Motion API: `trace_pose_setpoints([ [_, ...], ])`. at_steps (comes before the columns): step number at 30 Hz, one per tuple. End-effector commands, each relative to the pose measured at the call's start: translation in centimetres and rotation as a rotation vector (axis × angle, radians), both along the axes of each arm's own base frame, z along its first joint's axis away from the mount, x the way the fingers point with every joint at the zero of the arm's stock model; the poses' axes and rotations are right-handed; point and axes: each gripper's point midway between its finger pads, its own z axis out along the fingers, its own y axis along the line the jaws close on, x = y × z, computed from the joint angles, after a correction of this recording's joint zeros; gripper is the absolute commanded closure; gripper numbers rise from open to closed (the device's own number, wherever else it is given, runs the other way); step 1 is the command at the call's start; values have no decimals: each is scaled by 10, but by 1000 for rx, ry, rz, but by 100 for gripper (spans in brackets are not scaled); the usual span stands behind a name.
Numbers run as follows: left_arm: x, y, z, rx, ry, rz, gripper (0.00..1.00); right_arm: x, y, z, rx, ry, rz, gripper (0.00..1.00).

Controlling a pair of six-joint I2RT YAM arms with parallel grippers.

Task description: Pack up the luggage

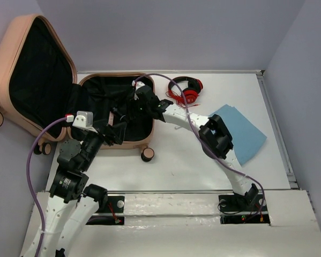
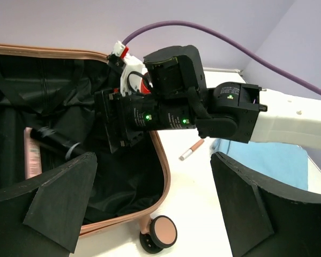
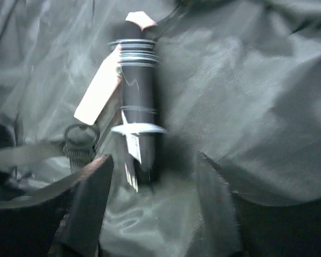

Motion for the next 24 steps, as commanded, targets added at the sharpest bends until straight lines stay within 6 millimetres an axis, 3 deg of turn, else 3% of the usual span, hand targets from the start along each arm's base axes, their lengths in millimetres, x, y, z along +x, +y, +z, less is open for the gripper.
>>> trace_pose_setpoints([
  [1, -4, 1, 24, -20, -72, -1, 1, 10, 18, 66, 140, -87, 2, 28],
  [6, -3, 1, 23, -19, -68, -3, 1, 8, 8, 86, 139, -122, -10, 21],
  [9, -3, 0, 23, -19, -68, -4, 1, 5, -16, 121, 137, -196, -63, 22],
  [11, -3, 0, 23, -19, -68, -4, 1, -7, -46, 136, 109, -228, -113, 33],
  [12, -4, 0, 23, -19, -68, -6, 1, 1, -70, 137, 72, -256, -191, 36],
  [14, -5, 0, 23, -21, -70, -9, 1, 1, -105, 125, 21, -246, -281, 56],
  [15, -6, -1, 24, -23, -74, -15, 1, -3, -126, 135, 32, -249, -324, 62],
  [16, -7, -2, 25, -24, -77, -20, 1, -5, -156, 97, -23, -182, -393, 74],
  [17, -7, -2, 25, -25, -80, -23, 1, -10, -172, 96, -22, -172, -427, 79],
  [18, -7, -2, 25, -25, -80, -23, 1, -11, -188, 83, -50, -158, -470, 83],
  [19, -7, -2, 26, -27, -81, -23, 1, -19, -209, 52, -109, -116, -514, 86],
  [20, -7, -3, 25, -26, -79, -26, 1, -24, -219, 41, -135, -106, -542, 88],
  [22, -8, -4, 25, -27, -77, -32, 1, -31, -234, 25, -149, -62, -589, 79],
  [23, -8, -5, 24, -26, -76, -35, 1, -35, -245, 10, -171, -35, -610, 57],
  [24, -8, -6, 24, -27, -74, -38, 1, -36, -248, 6, -171, -26, -633, 46],
])
